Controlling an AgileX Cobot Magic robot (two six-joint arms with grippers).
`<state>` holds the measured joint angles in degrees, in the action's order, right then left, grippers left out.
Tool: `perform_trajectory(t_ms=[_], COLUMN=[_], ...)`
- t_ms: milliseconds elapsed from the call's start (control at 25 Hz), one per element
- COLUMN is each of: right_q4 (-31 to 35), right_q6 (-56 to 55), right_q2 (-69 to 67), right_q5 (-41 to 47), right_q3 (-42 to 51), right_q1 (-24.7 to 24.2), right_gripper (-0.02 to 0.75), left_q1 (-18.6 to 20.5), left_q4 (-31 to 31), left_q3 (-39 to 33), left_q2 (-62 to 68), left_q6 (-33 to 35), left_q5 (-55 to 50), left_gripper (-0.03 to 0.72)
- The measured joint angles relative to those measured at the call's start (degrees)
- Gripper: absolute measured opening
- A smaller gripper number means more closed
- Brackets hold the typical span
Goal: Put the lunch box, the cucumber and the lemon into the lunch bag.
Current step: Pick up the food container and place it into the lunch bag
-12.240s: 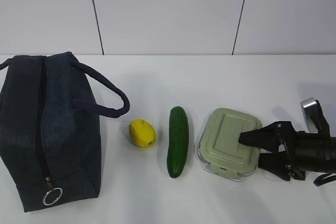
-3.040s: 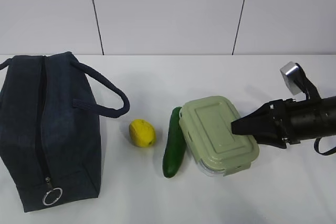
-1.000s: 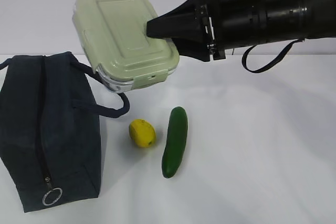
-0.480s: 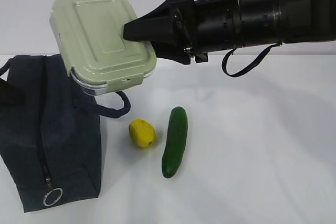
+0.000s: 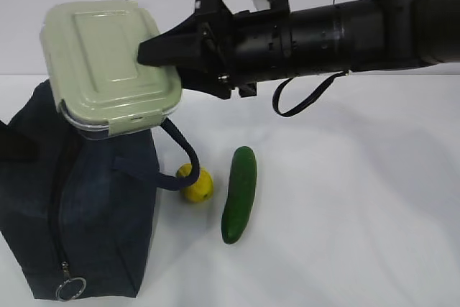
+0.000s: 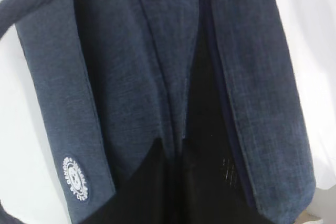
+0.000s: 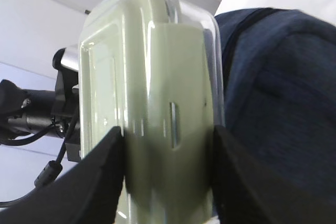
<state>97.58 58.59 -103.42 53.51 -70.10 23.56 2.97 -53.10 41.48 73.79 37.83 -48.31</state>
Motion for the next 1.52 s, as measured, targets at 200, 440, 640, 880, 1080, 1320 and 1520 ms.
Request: perform_trajectory(t_ms=[200,440,640,880,1080,1320,1520], right_q4=[0.66,1.10,0.89,-5.97,-11.19,-15.01,-15.13], right_q6=[0.00,0.00,0.00,-0.11,-0.61,-1.23,-2.09], right_q2=[-2.57,-5.43,-6.82,-6.93,-7.06,-7.32,-8.40], right_q5=[-0.35,-2.38,-2.51,-5.41,-9.29,-12.53,-12.91], right_q3=[-2.99,-3.71,-3.83,-3.95,-3.95,-3.95,-3.95], right_q1=[2.67,3.28,3.33,3.33,3.33,3.33,3.42], right_gripper=[0.358,0.358,0.358,0.358,0.358,0.358,0.358], left_q1=[0.00,0.00,0.00,0.00,0.00,0.00,0.00], left_q4=[-0.12,-0.95,-1.19,-1.28,-1.81,-3.93,-5.89], left_q3=[0.00,0.00,0.04,1.34,1.95,2.08,2.08], left_q2=[0.00,0.00,0.00,-0.40,-1.26,-1.26,-1.26], left_q6=[0.14,0.14,0.14,0.14,0.14,0.31,1.28], left_q5=[0.00,0.00,0.00,0.00,-0.52,-1.10,-2.86], left_gripper=[0.011,0.011,0.011,0.011,0.011,0.011,0.011])
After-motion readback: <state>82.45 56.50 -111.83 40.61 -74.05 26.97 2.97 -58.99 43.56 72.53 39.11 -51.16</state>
